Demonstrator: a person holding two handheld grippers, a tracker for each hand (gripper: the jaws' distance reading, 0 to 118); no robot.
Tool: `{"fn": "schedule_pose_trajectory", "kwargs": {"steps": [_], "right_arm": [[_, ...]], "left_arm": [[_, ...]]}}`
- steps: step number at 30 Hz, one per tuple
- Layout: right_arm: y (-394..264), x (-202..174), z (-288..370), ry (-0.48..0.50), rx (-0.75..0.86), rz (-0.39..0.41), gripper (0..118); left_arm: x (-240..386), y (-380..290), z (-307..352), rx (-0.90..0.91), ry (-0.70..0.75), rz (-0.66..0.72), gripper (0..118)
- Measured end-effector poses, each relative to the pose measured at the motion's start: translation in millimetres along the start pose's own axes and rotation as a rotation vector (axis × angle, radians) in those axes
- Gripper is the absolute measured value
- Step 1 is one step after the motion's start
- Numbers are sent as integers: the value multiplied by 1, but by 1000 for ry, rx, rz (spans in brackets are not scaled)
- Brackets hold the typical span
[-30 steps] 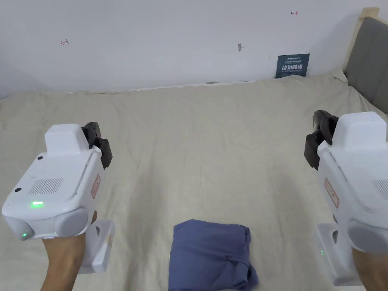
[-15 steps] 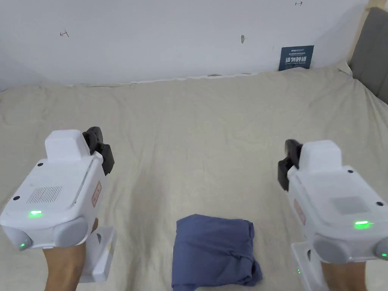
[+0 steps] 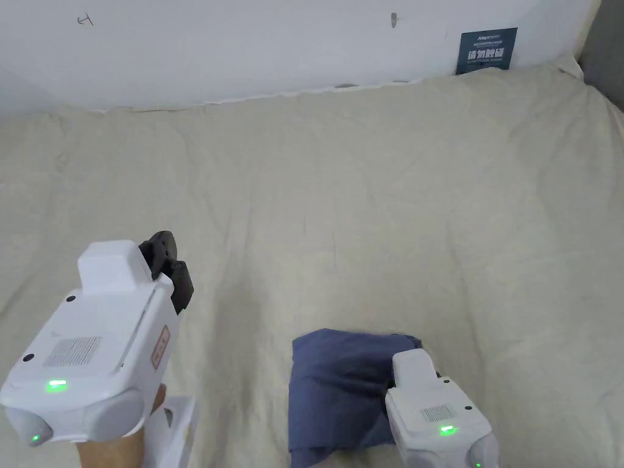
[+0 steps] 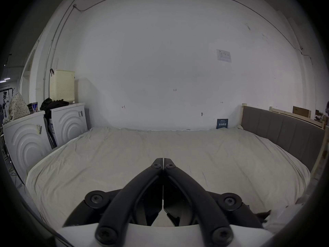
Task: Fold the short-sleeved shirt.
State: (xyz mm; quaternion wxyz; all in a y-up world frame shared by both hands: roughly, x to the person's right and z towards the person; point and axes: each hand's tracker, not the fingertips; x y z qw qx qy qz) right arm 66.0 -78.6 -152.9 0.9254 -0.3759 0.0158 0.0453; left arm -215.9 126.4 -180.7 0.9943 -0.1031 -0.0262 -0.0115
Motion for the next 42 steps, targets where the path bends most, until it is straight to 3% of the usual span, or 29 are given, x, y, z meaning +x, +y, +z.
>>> {"fn": "schedule_pose_trajectory", "kwargs": {"steps": [1, 3, 6, 8, 10, 12, 13, 21, 22, 23, 24, 25, 27, 29, 33, 36, 42], "right_arm": [[-8, -1, -10, 7, -55, -3, 2], [-19, -1, -12, -28, 50, -37, 1], [-11, -1, -10, -22, 16, -23, 1], [-13, 3, -8, -11, 14, -21, 1], [-15, 8, -8, 12, 19, -42, 1], [-14, 12, -7, 26, 15, -52, 1], [-13, 13, -8, 32, 11, -53, 1], [-13, 23, -8, 83, 4, -91, 1], [-13, 25, -8, 89, 3, -99, 1], [-12, 25, -8, 93, 3, -105, 1], [-13, 26, -8, 98, 3, -109, 1], [-13, 27, -7, 103, 4, -113, 1], [-14, 29, -7, 114, 7, -128, 1], [-13, 32, -6, 130, 8, -148, 1], [3, 33, 4, 131, -1, -129, 1], [25, 34, 21, 135, 92, -109, 1], [79, 34, 54, 139, 233, -77, 1]], "left_arm": [[0, -3, -2, -15, -3, 3, 0], [0, -9, -7, -77, -23, 21, 0], [2, -25, -21, -268, -111, 86, 1], [3, -41, -32, -396, -184, 167, 10], [4, -62, -45, -553, -278, 292, 44], [7, -83, -58, -683, -337, 387, 102], [12, -94, -63, -731, -356, 414, 118], [34, -160, -107, -1016, -401, 476, 114], [35, -165, -109, -1027, -422, 497, 104], [36, -167, -110, -1029, -428, 496, 86], [37, -168, -108, -1018, -440, 512, 58], [39, -169, -104, -1001, -480, 544, 48], [46, -165, -101, -990, -428, 498, 45], [48, -164, -99, -985, -437, 483, 29], [48, -153, -94, -953, -422, 493, 24], [35, -134, -97, -927, -433, 469, 24], [-57, -96, -113, -880, -293, 297, 24]]}}
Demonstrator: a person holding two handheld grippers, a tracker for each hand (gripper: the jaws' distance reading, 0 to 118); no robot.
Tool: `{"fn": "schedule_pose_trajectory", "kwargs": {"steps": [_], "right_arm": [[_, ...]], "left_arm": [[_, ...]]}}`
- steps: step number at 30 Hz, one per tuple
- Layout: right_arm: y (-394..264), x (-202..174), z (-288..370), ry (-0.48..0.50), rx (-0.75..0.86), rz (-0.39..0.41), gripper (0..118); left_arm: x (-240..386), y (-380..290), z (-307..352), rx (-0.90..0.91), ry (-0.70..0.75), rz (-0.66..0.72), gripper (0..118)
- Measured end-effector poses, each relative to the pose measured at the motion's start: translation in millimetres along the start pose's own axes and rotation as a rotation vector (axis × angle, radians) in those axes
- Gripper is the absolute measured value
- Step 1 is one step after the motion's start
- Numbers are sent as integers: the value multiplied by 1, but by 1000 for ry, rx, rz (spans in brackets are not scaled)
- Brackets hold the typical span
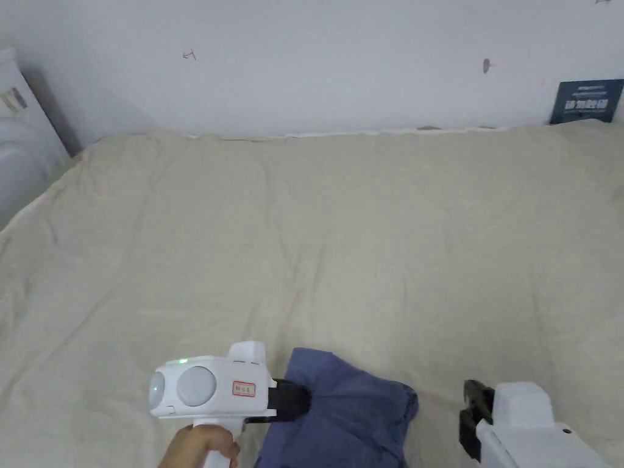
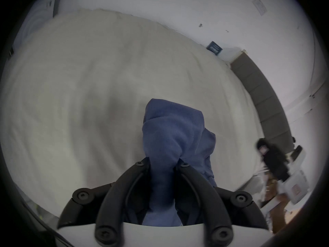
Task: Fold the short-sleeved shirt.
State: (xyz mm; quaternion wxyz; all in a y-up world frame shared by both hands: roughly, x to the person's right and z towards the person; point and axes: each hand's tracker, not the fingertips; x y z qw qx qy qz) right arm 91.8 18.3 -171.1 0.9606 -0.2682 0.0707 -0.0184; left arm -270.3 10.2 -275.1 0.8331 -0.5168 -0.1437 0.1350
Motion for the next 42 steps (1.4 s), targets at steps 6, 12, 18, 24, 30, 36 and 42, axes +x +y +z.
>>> {"fn": "schedule_pose_trajectory", "kwargs": {"steps": [6, 12, 18, 24, 30, 36, 42], "right_arm": [[33, -15, -4, -4, 52, 57, 1], [49, -31, -25, -20, 57, 68, 2], [62, -50, -47, -30, 32, 67, 1], [69, -54, -52, -28, 22, 57, 2], [88, -39, -28, -36, 80, 65, 2], [124, -16, 19, -88, 216, 112, 2], [154, 15, 71, -155, 358, 160, 2]], "left_arm": [[-126, 49, 44, 19, 249, 33, 24], [-245, 78, 78, 45, 463, 102, 24], [-313, 84, 83, 58, 544, 200, 26], [-305, 84, 82, 77, 597, 167, 118], [-234, 88, 123, 240, 576, 154, 110], [-106, 77, 191, 600, 571, 41, 108], [30, 49, 230, 905, 540, -162, 109]]}}
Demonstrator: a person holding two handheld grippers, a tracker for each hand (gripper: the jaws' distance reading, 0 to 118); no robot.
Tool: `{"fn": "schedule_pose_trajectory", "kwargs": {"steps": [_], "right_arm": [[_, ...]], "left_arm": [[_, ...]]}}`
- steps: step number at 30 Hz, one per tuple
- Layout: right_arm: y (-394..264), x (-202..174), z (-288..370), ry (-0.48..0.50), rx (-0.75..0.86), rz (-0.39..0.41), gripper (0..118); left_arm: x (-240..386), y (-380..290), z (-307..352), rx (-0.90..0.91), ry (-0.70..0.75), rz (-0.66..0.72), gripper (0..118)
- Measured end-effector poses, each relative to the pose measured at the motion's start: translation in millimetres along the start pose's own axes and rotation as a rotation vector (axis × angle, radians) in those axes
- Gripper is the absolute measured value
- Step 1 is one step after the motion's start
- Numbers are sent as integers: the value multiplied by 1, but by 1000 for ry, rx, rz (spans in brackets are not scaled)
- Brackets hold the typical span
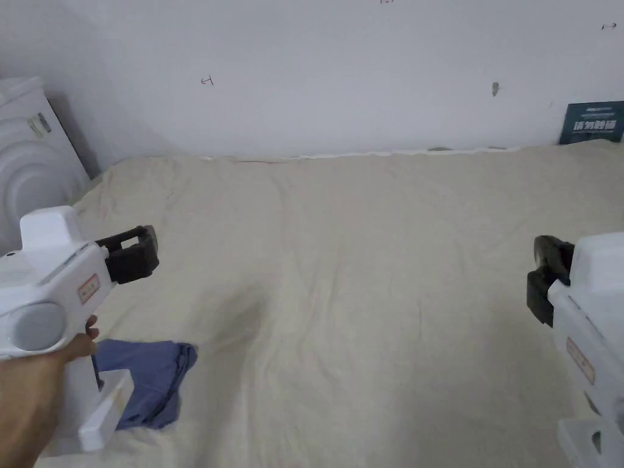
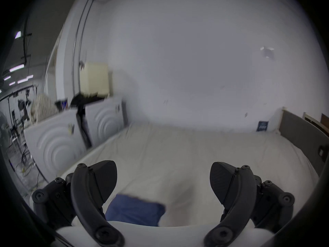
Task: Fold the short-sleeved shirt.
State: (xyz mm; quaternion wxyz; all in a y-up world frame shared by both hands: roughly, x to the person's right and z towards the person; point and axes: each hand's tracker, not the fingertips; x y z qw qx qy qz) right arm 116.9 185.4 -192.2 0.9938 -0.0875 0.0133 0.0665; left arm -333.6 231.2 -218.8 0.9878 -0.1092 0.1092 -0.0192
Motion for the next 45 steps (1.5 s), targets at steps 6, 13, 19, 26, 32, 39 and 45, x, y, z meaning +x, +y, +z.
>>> {"fn": "schedule_pose_trajectory", "kwargs": {"steps": [6, 13, 19, 26, 32, 39, 45], "right_arm": [[25, 37, 39, -71, 110, 17, 2], [23, 64, 72, -174, 192, 61, 2], [11, 69, 81, -224, 205, 88, 2], [2, 73, 77, -220, 182, 62, 2], [1, 70, 76, -210, 172, 54, 2], [1, 66, 75, -203, 167, 49, 2], [-1, 62, 75, -195, 162, 45, 2]], "left_arm": [[80, 12, 48, 198, -109, 40, 110], [148, -15, 61, 287, -183, 36, 109], [179, -37, 68, 309, -203, 11, 55], [184, -50, 69, 290, -248, -15, 0], [181, -54, 65, 269, -242, -3, 0], [183, -56, 65, 265, -246, -15, 0], [183, -57, 65, 268, -246, -27, 0]]}}
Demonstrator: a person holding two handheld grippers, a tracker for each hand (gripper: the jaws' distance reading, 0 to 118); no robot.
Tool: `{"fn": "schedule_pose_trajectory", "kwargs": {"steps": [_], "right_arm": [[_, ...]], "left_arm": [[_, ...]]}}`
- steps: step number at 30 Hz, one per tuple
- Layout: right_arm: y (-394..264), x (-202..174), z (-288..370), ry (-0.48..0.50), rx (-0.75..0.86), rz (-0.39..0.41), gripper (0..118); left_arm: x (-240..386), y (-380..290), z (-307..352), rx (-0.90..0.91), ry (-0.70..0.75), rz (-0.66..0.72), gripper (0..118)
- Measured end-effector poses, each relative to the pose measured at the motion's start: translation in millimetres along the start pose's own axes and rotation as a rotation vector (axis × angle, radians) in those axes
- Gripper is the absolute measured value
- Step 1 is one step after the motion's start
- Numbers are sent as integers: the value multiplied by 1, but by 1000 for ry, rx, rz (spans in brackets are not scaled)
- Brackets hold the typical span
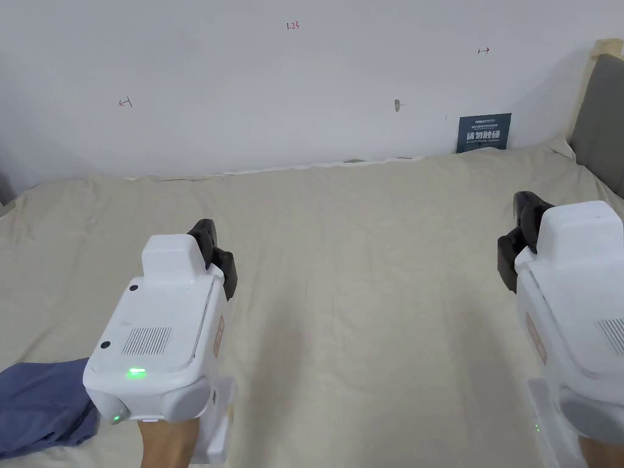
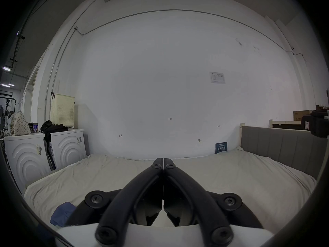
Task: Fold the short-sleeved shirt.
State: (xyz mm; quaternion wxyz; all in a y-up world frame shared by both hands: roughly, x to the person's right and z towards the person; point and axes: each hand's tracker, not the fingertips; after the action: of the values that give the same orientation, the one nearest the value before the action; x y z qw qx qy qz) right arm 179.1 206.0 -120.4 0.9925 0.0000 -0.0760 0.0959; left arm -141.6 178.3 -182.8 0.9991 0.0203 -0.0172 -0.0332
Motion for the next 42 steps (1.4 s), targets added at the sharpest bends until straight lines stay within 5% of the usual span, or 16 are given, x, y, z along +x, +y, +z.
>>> {"fn": "schedule_pose_trajectory", "kwargs": {"steps": [42], "right_arm": [[4, -9, 5, 11, 2, -10, 2]], "left_arm": [[-14, -5, 6, -16, -1, -3, 0]]}}
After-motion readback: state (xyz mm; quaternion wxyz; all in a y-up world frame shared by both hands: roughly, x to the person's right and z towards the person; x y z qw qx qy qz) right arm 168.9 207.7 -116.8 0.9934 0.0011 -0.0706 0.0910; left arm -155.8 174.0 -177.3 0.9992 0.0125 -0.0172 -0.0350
